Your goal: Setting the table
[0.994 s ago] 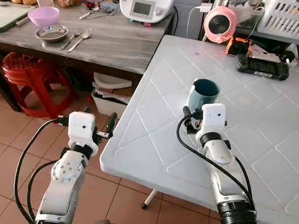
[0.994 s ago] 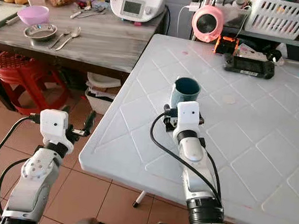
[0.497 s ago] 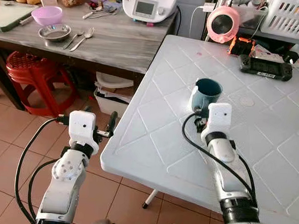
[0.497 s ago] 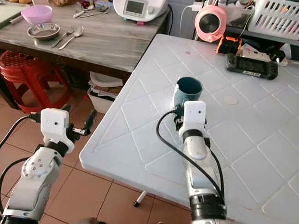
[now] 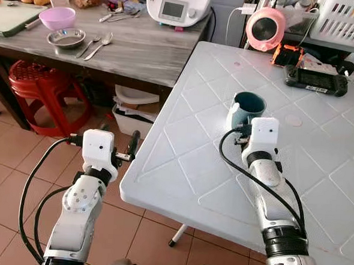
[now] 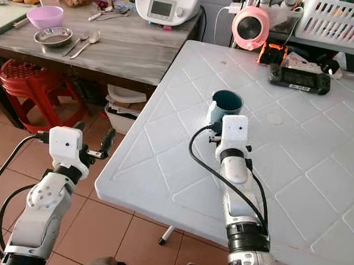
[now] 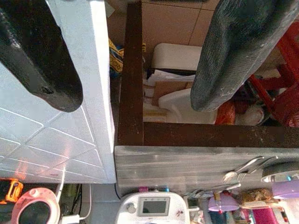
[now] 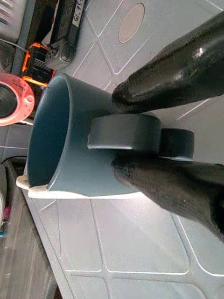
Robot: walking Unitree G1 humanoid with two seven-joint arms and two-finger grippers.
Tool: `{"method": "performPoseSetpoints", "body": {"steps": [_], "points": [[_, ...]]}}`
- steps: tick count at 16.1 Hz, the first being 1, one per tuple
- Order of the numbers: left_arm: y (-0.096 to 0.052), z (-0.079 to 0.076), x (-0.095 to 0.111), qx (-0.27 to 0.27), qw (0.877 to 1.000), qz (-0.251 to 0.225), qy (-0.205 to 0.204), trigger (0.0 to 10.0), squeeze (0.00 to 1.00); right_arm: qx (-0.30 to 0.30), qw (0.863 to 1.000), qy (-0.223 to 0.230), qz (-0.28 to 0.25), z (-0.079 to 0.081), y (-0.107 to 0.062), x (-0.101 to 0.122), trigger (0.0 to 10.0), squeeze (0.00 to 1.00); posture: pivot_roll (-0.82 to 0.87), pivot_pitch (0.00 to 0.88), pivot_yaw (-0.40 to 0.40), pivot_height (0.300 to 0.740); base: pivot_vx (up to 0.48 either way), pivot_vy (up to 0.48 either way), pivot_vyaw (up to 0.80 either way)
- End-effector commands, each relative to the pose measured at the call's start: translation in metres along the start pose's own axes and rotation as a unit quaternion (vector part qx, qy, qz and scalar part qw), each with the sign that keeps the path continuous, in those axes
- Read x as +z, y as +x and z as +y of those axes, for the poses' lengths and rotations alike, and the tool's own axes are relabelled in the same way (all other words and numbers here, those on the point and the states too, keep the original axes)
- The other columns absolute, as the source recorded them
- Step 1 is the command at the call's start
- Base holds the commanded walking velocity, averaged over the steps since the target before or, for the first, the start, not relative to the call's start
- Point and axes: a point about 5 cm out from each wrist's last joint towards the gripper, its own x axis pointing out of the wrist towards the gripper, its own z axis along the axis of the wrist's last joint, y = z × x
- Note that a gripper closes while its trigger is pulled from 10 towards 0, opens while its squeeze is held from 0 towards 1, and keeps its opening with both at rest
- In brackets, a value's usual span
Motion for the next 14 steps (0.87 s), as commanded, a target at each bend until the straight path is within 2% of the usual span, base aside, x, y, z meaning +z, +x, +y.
{"method": "performPoseSetpoints", "body": {"steps": [1,6,7,9,10,11,14], "points": [[0.002,0.000,-0.001,0.002,1.000,0.005,0.005,10.0,0.00,-0.001,1.000,0.002,-0.008,-0.001,0.003,0.004,0.0,0.00,0.01,0.004,0.019,0.740,0.000,0.000,0.00],[0.001,0.000,-0.002,0.006,1.000,0.009,0.004,10.0,0.00,-0.004,1.000,0.003,-0.009,-0.003,0.001,0.003,0.0,0.00,0.01,0.001,0.017,0.740,0.000,0.000,0.00],[0.003,0.002,-0.005,0.023,1.000,0.021,-0.001,10.0,0.00,-0.008,1.000,0.009,-0.012,-0.003,-0.001,0.003,0.0,0.00,0.01,0.000,0.016,0.740,0.000,0.000,0.00],[0.004,0.002,-0.005,0.024,0.999,0.021,-0.012,10.0,0.00,-0.009,0.999,0.026,-0.034,-0.003,-0.004,0.010,0.0,0.00,0.01,0.000,0.013,0.740,0.000,0.000,0.00],[0.005,0.001,-0.005,0.024,0.999,0.021,-0.021,10.0,0.00,-0.003,0.998,0.043,-0.051,-0.002,-0.006,0.016,4.2,0.00,0.00,0.000,0.012,0.740,0.000,0.000,0.00],[0.007,0.001,-0.004,0.022,0.999,0.020,-0.024,10.0,0.00,0.003,0.997,0.050,-0.062,-0.001,-0.007,0.020,10.0,0.00,0.00,0.000,0.010,0.740,0.000,0.000,0.00],[0.011,-0.001,-0.003,0.022,0.999,0.017,-0.026,10.0,0.00,0.008,0.994,0.066,-0.084,-0.001,-0.014,0.026,10.0,0.00,-0.01,0.000,0.009,0.740,0.000,0.316,0.00]]}}
